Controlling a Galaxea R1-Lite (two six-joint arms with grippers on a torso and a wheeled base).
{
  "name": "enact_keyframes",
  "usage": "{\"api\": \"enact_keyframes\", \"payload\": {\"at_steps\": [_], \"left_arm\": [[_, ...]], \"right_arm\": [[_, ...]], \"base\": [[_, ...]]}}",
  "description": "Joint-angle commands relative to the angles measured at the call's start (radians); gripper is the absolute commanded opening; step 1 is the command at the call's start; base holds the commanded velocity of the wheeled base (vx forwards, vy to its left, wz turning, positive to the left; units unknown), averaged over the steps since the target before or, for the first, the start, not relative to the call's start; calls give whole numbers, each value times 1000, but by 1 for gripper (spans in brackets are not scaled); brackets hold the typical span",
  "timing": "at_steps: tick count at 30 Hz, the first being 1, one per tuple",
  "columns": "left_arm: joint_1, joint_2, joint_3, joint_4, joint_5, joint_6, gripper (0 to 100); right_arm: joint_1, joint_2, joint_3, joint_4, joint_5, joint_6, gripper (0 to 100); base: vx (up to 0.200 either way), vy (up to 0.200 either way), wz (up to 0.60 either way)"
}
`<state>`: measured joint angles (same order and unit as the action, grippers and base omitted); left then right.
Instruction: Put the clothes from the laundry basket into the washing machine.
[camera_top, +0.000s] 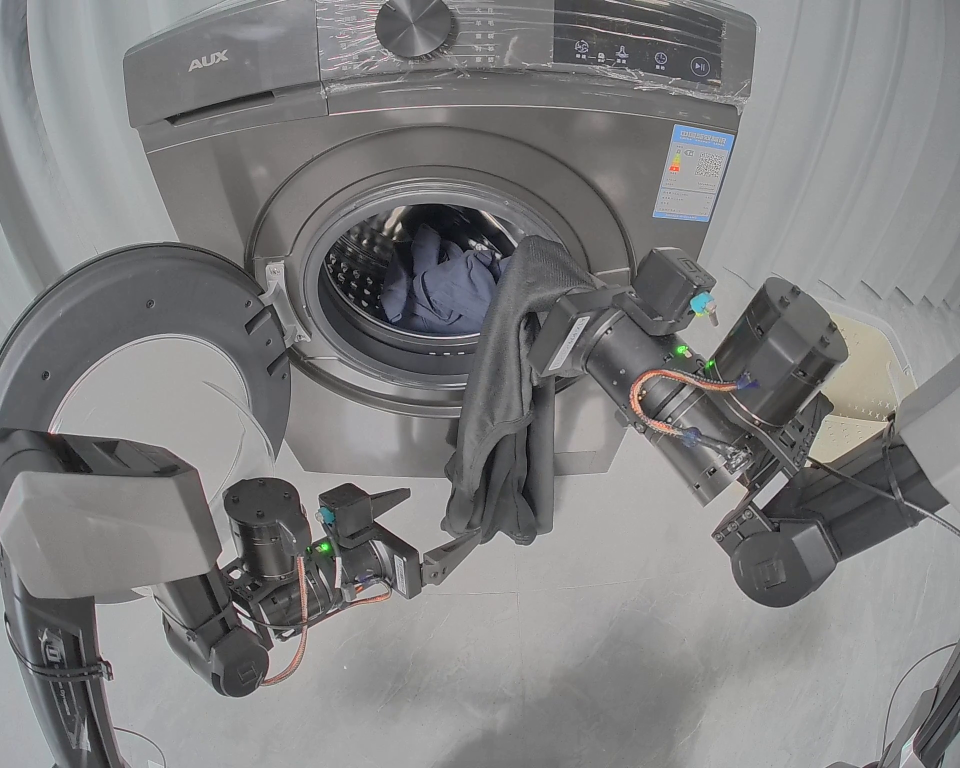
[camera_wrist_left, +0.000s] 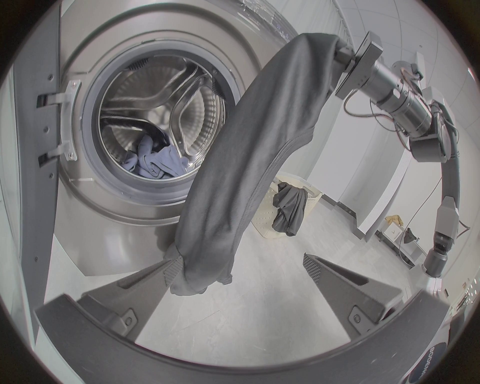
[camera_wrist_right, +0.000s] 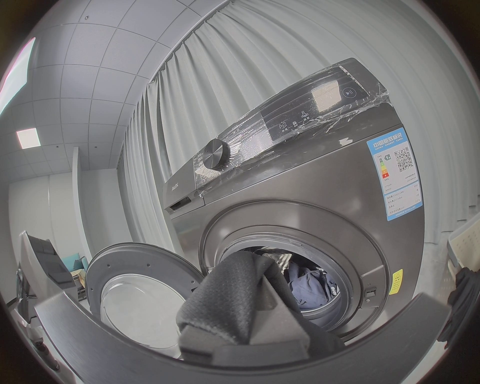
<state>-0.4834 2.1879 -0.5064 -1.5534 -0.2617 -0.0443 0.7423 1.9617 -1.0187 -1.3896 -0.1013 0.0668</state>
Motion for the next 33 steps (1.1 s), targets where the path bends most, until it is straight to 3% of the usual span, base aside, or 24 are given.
{"api": "enact_keyframes", "payload": {"at_steps": [1, 17, 26, 27, 33], "left_arm": [[-1, 76, -35, -4, 2, 0, 100], [0, 293, -288, -2, 9, -14, 100], [48, 394, -462, -1, 58, -8, 100], [49, 395, -466, -2, 58, -8, 0], [51, 397, -517, -2, 59, -17, 0]], "right_arm": [[6, 2, 0, 0, 0, 1, 0], [15, 5, 6, 0, -2, 5, 0], [17, 5, 8, 0, -2, 7, 0], [17, 5, 8, 0, -2, 7, 0], [15, 5, 19, -2, -2, 8, 0]], "base": [[0, 0, 0], [0, 0, 0], [0, 0, 0], [0, 0, 0], [0, 0, 0]]}}
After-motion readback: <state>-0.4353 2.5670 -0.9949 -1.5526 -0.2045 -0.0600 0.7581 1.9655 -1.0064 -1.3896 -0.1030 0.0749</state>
